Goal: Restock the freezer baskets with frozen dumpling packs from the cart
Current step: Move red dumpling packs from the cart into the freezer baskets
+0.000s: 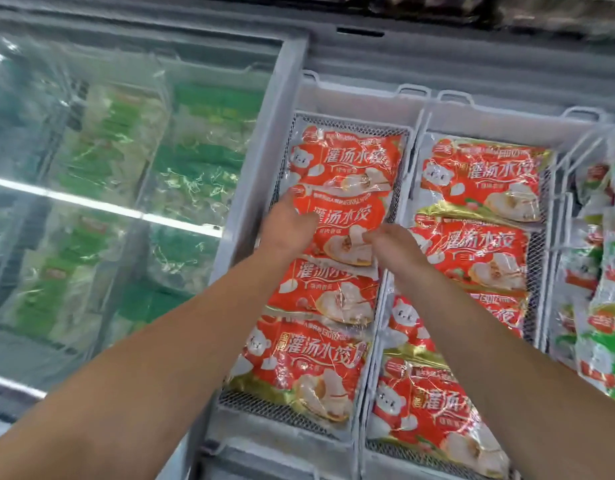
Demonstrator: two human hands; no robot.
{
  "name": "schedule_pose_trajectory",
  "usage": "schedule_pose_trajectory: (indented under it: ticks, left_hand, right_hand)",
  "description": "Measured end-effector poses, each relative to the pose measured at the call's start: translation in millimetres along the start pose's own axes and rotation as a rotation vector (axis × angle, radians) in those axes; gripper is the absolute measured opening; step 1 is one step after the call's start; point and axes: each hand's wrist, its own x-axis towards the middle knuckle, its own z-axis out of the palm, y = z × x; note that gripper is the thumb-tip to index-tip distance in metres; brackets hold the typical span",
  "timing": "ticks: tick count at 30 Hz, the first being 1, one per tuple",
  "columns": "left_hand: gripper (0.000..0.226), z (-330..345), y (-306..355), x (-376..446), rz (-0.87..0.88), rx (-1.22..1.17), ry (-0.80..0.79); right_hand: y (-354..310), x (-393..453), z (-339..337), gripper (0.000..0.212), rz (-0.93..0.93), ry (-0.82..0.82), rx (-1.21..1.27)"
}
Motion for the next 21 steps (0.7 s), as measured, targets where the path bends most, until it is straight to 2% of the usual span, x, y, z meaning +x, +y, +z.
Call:
schedule_pose_trajectory:
  ticks: [3, 5, 10, 16, 21]
  left_hand:
    - [0.037, -2.4, -5.7, -9.2, 0.015, 0.037, -0.053]
    - [0.037, -8.5, -10.9, -23.1, 0.022, 0.034, -0.069]
    - [0.054, -28.7, -25.6, -69.8, 0.092, 0.089, -0.129]
    - [0.042, -57.3, -55.1, -150.7, 0.272, 0.094, -0.164]
    - [0.051, -67.3, -102.7, -214.3, 0.427, 0.161, -0.223]
  right_hand:
    - [5.0, -8.5, -2.8, 0.041, -0.001, -0.022, -0.105]
    - [7.0, -24.6, -4.7, 0.051, -0.012, 0.003, -0.152]
    - [9.1, -82.8, -7.9, 0.052, -0.122, 0.045, -0.213]
    - [26.9, -171.7, -1.3, 0.051, -0.27, 0.12, -0.288]
    - [73.2, -256.3, 17.0, 0.053, -0.329, 0.241, -0.385]
